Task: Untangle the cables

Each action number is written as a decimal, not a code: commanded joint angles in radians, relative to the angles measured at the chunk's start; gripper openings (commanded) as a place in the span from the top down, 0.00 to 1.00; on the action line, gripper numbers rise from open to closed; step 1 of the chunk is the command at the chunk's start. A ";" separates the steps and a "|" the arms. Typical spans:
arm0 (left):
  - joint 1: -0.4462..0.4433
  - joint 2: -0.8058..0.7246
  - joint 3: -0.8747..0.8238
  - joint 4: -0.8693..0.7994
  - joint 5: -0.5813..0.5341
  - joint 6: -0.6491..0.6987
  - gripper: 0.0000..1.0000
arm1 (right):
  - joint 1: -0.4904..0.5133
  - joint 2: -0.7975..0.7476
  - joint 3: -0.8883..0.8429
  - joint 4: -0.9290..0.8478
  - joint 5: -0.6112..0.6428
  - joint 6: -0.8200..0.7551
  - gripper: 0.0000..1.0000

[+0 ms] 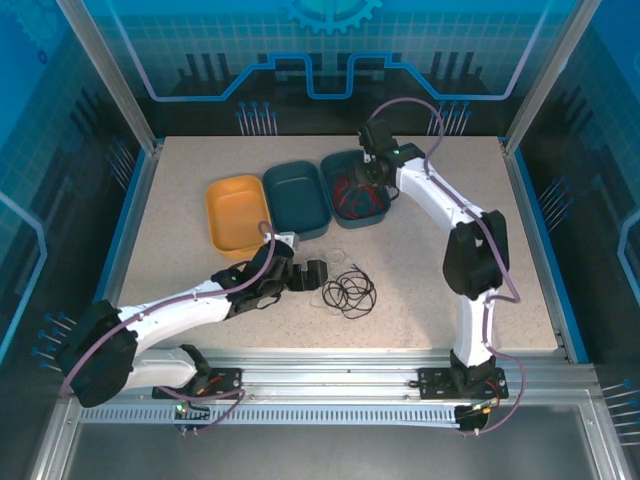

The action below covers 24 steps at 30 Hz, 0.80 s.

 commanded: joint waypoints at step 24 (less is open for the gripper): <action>0.081 0.291 0.351 -0.305 0.001 -0.023 0.18 | 0.113 -0.813 -0.863 -0.050 0.195 0.424 0.00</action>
